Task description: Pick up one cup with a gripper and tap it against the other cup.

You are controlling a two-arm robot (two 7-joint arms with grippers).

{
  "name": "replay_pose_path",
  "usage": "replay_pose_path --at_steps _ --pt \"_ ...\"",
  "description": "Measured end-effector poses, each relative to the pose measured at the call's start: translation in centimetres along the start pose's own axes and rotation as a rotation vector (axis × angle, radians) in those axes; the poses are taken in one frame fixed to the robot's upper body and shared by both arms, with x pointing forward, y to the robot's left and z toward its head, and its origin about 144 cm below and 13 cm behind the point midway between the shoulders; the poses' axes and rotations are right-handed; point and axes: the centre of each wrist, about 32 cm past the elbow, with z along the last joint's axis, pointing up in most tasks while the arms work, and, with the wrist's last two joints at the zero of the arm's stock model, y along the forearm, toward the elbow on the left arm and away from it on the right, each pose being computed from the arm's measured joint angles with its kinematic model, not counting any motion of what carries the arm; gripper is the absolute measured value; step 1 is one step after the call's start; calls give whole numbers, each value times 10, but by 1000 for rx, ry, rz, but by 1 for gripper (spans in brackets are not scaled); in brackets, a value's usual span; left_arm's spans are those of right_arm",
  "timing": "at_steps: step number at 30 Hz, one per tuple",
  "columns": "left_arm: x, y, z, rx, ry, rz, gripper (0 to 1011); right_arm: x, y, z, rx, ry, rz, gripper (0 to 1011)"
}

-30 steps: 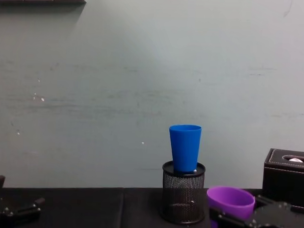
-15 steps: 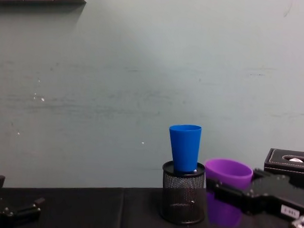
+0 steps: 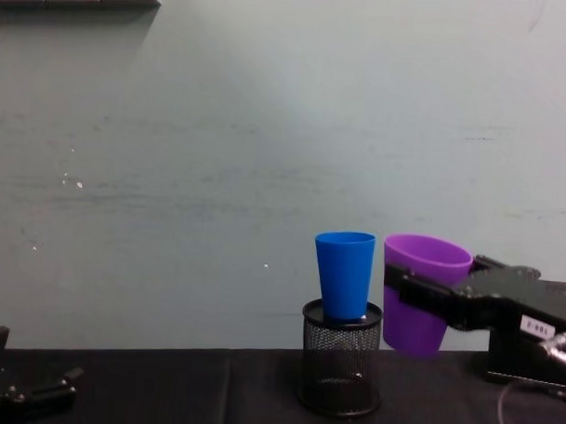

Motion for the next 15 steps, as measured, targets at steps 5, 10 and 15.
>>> replay_pose_path --at_steps 5,10,15 --pt "0 0 0 0 0 0 1011 3 5 3 8 -3 -13 732" --pt "0 0 0 0 0 0 1011 5 11 2 3 -2 -29 732" --pt "0 0 0 0 0 0 1011 5 17 0 -5 3 -52 732"
